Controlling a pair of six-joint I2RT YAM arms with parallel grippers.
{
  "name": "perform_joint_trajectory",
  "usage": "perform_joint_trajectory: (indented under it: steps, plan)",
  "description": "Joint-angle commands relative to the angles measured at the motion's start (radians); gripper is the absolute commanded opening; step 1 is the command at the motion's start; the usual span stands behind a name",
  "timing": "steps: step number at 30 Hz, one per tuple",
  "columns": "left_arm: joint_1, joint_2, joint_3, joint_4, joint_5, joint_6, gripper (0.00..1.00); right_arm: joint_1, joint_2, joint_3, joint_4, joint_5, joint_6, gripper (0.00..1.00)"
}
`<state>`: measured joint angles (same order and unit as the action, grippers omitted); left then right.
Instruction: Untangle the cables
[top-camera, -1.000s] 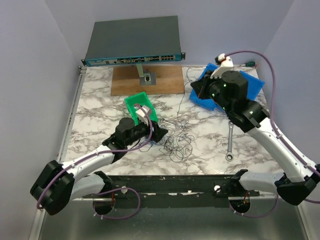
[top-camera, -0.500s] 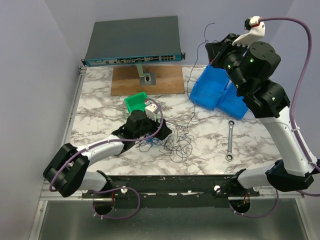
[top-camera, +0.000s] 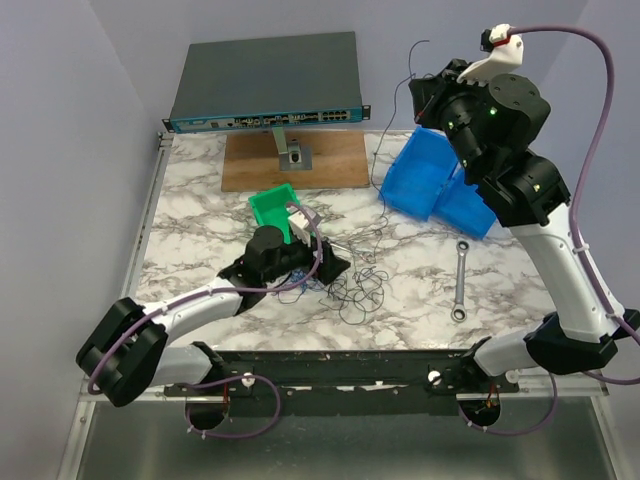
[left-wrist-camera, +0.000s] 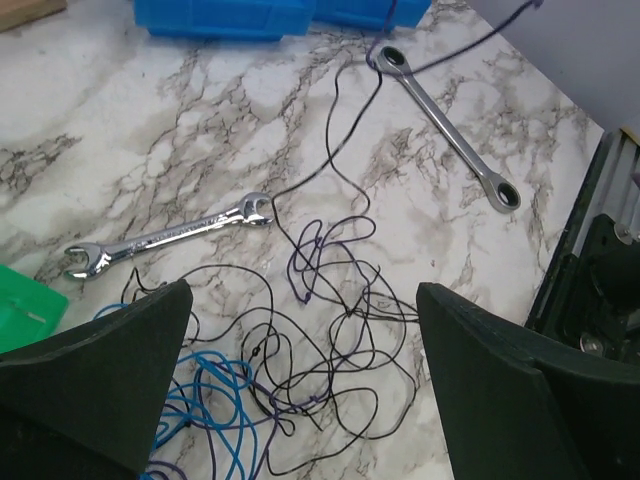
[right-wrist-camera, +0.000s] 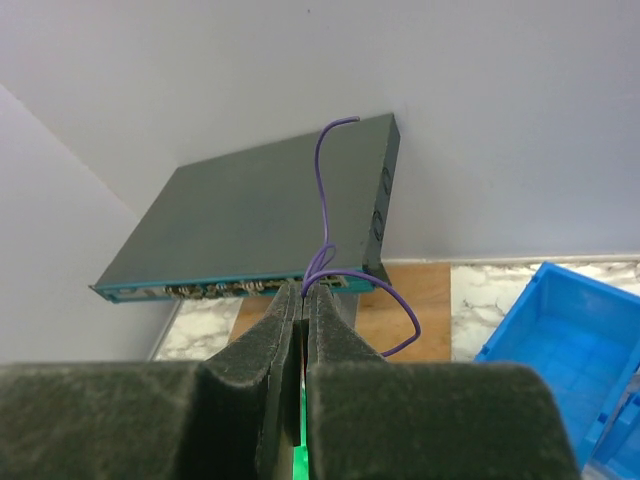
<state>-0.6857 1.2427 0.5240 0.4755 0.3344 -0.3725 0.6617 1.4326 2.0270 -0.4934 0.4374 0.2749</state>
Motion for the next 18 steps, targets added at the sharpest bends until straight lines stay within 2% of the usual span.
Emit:
perform_joint_trajectory:
  steps: [1,5,7,8,9,11,12,14,18]
  plan:
    - [-0.035,0.027,0.076,0.026,-0.103,0.079,0.98,0.004,-0.026,-0.058,0.033,-0.06,0.029,0.01]
    - [-0.06,0.117,0.164,-0.018,-0.102,0.09,0.96,0.004,-0.021,-0.047,0.035,-0.068,0.034,0.01]
    - [-0.066,0.172,0.218,-0.06,-0.098,0.089,0.89,0.004,-0.018,-0.034,0.033,-0.062,0.026,0.01]
    - [-0.066,0.203,0.242,-0.09,-0.092,0.087,0.79,0.004,-0.02,-0.025,0.032,-0.055,0.022,0.01]
    - [-0.066,0.234,0.271,-0.115,-0.089,0.087,0.65,0.004,-0.021,-0.017,0.03,-0.043,0.012,0.01]
    - [-0.064,0.285,0.316,-0.176,-0.097,0.087,0.12,0.004,-0.021,0.004,0.031,-0.004,-0.009,0.01]
    - [-0.061,0.302,0.335,-0.219,-0.119,0.082,0.0,0.004,-0.02,0.019,0.034,0.034,-0.03,0.01]
    - [-0.038,0.314,0.338,-0.246,-0.113,0.053,0.0,0.004,-0.014,0.047,0.05,0.119,-0.076,0.01]
    - [0.072,0.251,0.225,-0.184,-0.078,-0.063,0.0,0.004,-0.007,0.066,0.171,0.324,-0.233,0.01]
